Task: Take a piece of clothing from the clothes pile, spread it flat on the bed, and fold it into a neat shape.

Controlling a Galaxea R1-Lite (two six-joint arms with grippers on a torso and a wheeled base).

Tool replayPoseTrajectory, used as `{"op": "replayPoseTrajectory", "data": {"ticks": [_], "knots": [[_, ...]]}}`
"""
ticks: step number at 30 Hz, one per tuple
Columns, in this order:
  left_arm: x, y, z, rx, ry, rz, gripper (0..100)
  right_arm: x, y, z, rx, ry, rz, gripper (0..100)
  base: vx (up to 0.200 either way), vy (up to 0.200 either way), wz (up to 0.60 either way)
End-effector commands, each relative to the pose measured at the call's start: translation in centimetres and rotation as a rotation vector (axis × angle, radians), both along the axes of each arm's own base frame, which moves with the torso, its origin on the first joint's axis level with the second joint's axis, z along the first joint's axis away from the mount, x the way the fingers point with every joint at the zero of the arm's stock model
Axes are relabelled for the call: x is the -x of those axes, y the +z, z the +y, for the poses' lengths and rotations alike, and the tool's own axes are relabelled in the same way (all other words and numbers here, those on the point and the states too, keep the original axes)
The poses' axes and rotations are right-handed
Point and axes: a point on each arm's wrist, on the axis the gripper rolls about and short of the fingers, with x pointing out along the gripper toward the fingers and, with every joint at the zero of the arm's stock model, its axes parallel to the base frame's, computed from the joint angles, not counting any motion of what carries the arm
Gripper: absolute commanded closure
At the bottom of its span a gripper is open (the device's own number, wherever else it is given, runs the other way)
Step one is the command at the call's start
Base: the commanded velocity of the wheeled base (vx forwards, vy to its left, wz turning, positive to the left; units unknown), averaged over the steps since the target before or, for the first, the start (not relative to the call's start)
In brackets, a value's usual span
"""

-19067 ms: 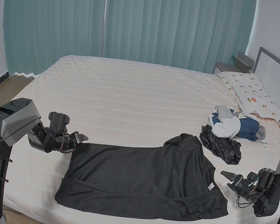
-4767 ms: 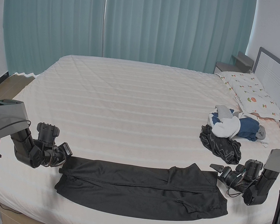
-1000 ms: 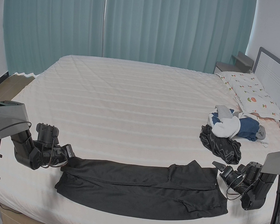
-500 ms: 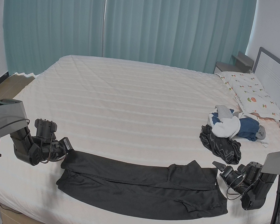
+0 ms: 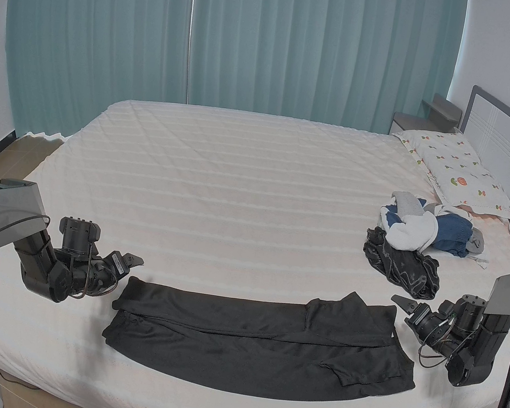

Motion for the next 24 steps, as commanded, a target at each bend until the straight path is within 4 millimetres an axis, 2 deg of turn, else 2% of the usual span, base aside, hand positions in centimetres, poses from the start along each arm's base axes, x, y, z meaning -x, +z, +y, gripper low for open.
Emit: {"op": "replayPoseTrajectory", "data": {"ticks": [1,7,9,14,15,19,24], "knots": [[1.7,2.2,0.1,0.018,0.006,-0.001,0,1.0,2.8,0.1,0.009,-0.004,-0.054,0,0.0,0.0,0.0],[3.0,5.3,-0.2,0.02,-0.003,0.03,0,0.8,4.0,1.9,0.016,0.028,-0.072,0,0.0,0.0,0.0],[3.4,5.6,-0.3,0.019,-0.006,0.058,0,1.2,4.3,2.2,0.014,0.036,-0.043,0,0.0,0.0,0.0],[5.3,4.7,-0.3,0.016,-0.006,0.124,0,2.8,3.9,2.6,0.019,0.028,0.032,0,0.0,0.0,0.0],[6.6,3.8,-0.3,0.019,-0.01,0.167,0,4.2,4.0,2.6,0.019,0.025,0.068,0,0.0,0.0,0.0],[8.1,2.6,-0.3,0.019,-0.014,0.223,0,6.5,3.8,3.3,0.015,0.046,0.135,0,0.0,0.0,0.0],[9.8,2.1,-0.4,0.02,-0.026,0.238,0,8.3,3.5,3.7,-0.043,0.026,0.194,0,0.0,0.0,0.0]]}}
